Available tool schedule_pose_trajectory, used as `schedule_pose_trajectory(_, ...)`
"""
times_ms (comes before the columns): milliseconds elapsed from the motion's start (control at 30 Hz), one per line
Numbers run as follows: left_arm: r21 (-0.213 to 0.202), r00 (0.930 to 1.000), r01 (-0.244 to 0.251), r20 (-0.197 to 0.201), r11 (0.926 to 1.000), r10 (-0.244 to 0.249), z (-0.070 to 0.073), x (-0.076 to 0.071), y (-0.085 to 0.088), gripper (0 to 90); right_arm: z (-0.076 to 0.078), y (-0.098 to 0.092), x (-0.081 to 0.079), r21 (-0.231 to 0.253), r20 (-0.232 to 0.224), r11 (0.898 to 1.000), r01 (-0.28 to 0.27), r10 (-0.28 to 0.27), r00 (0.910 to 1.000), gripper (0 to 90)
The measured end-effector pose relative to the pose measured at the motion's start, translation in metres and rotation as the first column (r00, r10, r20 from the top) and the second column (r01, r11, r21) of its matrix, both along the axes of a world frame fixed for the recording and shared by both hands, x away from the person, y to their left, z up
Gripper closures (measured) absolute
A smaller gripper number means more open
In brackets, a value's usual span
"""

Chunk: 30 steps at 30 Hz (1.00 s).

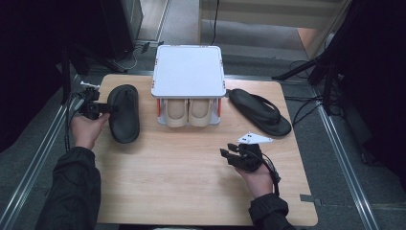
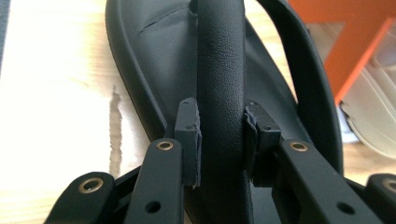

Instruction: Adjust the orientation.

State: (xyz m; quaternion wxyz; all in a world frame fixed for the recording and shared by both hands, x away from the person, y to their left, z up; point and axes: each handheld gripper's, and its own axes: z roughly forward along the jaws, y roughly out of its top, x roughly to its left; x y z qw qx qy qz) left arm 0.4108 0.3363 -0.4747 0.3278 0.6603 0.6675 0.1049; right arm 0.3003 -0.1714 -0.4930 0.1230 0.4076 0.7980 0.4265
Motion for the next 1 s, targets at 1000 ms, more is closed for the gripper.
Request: schedule_pose_trajectory(1000, -0.008, 0.9817, 0.178, 0.069, 0.9839, -0.177, 0.011, -0.122, -0.069, 70.9, 0.008, 0.000, 0.022, 0.027, 0.022, 1.000, -0.008, 0.007, 0.9997, 59.9)
